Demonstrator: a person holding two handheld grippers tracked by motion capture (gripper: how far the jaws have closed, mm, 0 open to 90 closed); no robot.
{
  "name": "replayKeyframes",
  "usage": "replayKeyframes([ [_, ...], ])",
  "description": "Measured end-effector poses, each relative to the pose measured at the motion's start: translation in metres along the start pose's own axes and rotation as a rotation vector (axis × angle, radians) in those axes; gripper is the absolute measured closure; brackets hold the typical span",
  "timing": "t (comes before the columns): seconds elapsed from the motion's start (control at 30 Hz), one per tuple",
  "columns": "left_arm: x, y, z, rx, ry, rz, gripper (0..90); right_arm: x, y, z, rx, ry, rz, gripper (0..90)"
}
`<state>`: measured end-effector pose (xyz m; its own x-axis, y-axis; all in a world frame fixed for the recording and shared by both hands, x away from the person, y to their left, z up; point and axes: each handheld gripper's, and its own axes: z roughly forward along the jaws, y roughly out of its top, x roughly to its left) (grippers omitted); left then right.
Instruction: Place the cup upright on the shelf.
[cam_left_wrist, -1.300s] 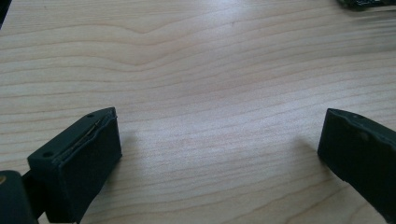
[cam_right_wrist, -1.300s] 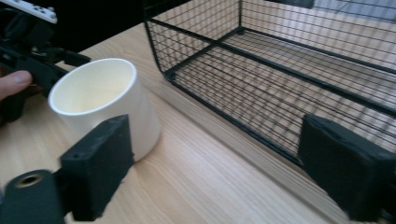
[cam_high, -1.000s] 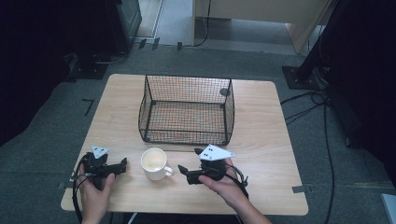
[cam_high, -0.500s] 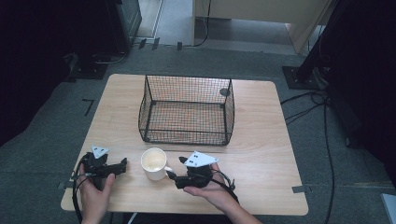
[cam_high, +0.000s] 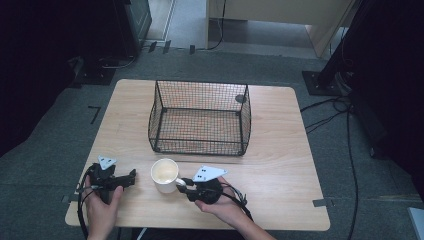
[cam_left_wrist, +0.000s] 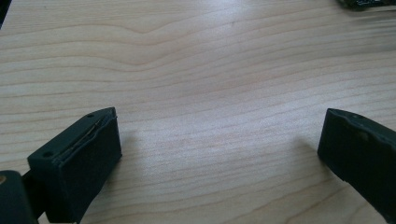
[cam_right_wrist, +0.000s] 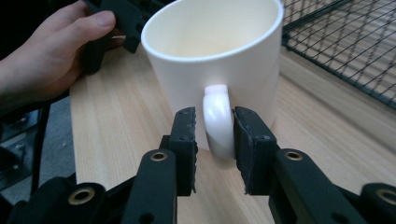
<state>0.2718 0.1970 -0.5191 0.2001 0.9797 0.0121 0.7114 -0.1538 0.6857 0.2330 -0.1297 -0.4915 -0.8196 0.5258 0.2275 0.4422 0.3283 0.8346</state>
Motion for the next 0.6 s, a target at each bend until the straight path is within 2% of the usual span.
replayKeyframes([
  [0.03,0.0,0.0,0.0,0.0,0.0,0.0,0.0,-0.0002,-0.0006,0.0014,0.007,0.006,-0.003,71.1],
  [0.1,0.0,0.0,0.0,0.0,0.0,0.0,0.0,0.0011,-0.0017,0.0038,0.01,-0.023,-0.015,74.8],
  [0.2,0.0,0.0,0.0,0.0,0.0,0.0,0.0,0.0025,-0.0027,0.0061,0.027,-0.03,-0.035,76.1],
  [0.37,0.0,0.0,0.0,0.0,0.0,0.0,0.0,0.0054,-0.0038,0.0077,0.02,-0.056,-0.05,76.8],
  [0.5,0.0,0.0,0.0,0.0,0.0,0.0,0.0,0.0038,-0.0058,0.0072,-0.007,-0.036,-0.04,76.6],
  [0.6,0.0,0.0,0.0,0.0,0.0,0.0,0.0,0.0049,-0.0067,0.0073,-0.013,-0.066,-0.06,78.9],
])
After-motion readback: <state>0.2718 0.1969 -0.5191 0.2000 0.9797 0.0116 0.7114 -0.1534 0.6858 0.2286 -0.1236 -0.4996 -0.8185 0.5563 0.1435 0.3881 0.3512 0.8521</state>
